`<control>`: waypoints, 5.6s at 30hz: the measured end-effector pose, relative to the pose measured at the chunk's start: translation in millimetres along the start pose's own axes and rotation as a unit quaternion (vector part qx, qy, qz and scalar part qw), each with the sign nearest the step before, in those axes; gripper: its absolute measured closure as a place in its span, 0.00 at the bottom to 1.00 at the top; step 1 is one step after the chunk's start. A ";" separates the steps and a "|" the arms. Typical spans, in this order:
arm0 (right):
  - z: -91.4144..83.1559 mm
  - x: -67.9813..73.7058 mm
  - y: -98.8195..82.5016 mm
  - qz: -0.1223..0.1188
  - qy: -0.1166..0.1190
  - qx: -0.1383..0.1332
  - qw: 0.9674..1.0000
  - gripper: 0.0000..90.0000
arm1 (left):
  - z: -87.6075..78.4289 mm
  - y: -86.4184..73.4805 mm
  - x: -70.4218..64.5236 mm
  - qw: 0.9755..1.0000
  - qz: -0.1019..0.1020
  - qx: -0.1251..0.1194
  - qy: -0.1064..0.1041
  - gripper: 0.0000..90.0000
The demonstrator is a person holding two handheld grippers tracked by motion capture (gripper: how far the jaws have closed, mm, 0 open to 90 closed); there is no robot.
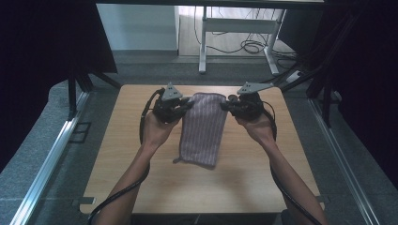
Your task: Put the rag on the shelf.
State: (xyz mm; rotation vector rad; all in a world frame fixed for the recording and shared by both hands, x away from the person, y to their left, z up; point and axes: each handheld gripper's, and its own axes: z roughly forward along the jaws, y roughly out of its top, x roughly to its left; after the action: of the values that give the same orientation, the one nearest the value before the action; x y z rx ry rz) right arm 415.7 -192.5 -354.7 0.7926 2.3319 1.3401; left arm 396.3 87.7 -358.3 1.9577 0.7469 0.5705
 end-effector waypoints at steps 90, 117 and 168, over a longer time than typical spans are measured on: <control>89.3 -95.7 50.9 0.062 -0.066 0.058 0.994 0.55 | 98.1 40.4 102.7 0.988 -0.075 0.125 0.050 0.40; 57.6 -50.1 32.4 0.037 -0.006 0.032 0.999 0.28 | 58.3 39.5 58.4 0.994 -0.062 0.088 -0.036 0.16; 56.5 30.5 -132.3 0.012 0.025 0.116 0.993 0.00 | 18.3 -158.9 -38.2 0.991 -0.029 0.123 -0.035 0.12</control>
State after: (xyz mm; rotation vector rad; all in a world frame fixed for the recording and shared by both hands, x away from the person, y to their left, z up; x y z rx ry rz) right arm 382.6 -188.4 -498.0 0.8654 2.5567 1.1229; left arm 338.6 110.3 -510.6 2.1628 0.8603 0.3850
